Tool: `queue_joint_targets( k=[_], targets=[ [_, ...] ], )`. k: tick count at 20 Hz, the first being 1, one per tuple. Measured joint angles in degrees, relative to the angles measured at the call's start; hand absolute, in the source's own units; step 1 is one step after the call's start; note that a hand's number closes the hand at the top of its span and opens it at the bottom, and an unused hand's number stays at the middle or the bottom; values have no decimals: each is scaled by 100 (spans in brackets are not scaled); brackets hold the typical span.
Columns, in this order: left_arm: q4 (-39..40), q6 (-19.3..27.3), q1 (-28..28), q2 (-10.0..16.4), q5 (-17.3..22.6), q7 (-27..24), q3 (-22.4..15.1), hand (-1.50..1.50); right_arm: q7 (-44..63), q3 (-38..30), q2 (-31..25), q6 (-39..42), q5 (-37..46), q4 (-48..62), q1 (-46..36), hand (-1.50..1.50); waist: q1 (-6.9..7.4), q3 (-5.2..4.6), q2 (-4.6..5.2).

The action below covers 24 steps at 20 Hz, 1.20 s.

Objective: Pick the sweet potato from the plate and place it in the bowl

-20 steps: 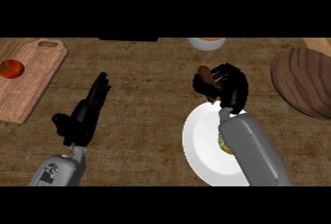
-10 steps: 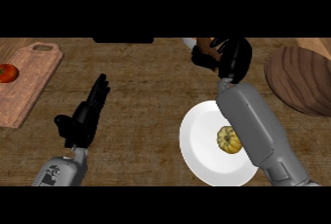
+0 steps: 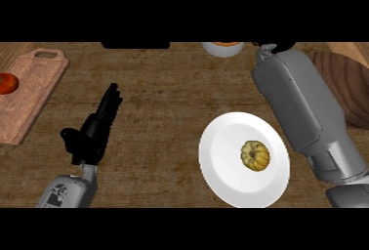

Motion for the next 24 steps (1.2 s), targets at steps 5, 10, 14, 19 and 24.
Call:
queue_joint_targets(
  k=[5,10,14,19,24],
  targets=[
    [-109,5,55,-44,-80,95,7,0,131,-346,-383,216,75,218,-352,150,10,2,6],
    [-122,-24,4,-90,-132,143,52,0,-5,-712,-779,355,-42,628,-544,150,26,3,16],
    [-144,-63,32,-87,-141,108,92,0,-58,-807,-1193,563,101,1145,-573,150,46,1,29],
    [-234,-147,107,-73,-126,119,112,0,-287,-805,-1622,754,301,1730,-345,150,63,5,37],
    [-192,-213,53,-78,-151,105,176,0,-506,-955,-1874,504,385,2281,-153,150,77,6,46]
  ],
)
